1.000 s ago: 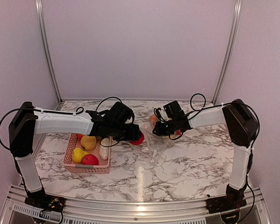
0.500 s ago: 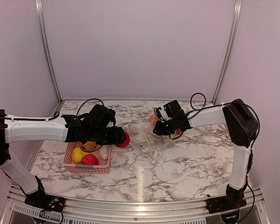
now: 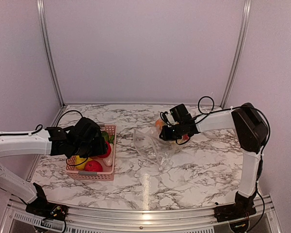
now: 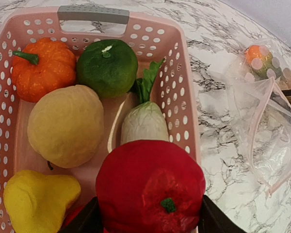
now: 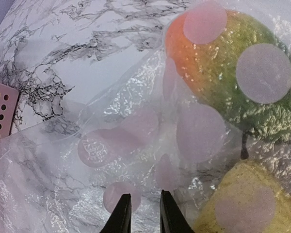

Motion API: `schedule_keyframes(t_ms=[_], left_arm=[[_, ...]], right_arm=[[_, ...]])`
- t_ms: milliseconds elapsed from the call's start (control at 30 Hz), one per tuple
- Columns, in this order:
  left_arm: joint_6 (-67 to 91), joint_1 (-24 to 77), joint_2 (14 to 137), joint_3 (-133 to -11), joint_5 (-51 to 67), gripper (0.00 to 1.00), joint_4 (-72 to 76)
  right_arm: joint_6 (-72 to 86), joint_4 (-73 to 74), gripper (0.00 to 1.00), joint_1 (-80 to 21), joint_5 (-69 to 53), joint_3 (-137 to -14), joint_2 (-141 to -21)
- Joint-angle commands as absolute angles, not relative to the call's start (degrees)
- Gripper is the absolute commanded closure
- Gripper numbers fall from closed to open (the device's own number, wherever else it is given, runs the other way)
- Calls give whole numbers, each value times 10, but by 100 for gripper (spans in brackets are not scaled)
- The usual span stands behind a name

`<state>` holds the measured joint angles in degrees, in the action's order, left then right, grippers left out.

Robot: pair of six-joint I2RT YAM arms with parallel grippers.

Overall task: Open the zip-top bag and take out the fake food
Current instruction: Place the fake fruit in the bin.

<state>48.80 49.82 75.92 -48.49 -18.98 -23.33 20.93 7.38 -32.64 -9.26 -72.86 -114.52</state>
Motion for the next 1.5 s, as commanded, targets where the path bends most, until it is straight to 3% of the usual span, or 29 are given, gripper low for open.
schedule_keyframes(t_ms=[0, 233, 600, 967, 1167, 1467], left_arm=[[512, 475, 758, -457, -189, 48, -234], [513, 431, 769, -411, -148, 48, -192], [492, 406, 802, -425, -182, 46, -218], [435, 417, 755, -498, -189, 14, -252], [412, 432, 756, -547, -175, 10, -255], [409, 463, 808, -575, -87, 13, -168]], right_arm=[[205, 88, 80, -320, -79, -749, -1118], [204, 93, 79, -321, -75, -752, -1097], [195, 103, 72, -321, -73, -752, -1053], [164, 138, 50, -321, -33, -745, -1002], [161, 144, 38, -314, -21, -719, -983], [175, 146, 42, -299, -11, -673, -947]])
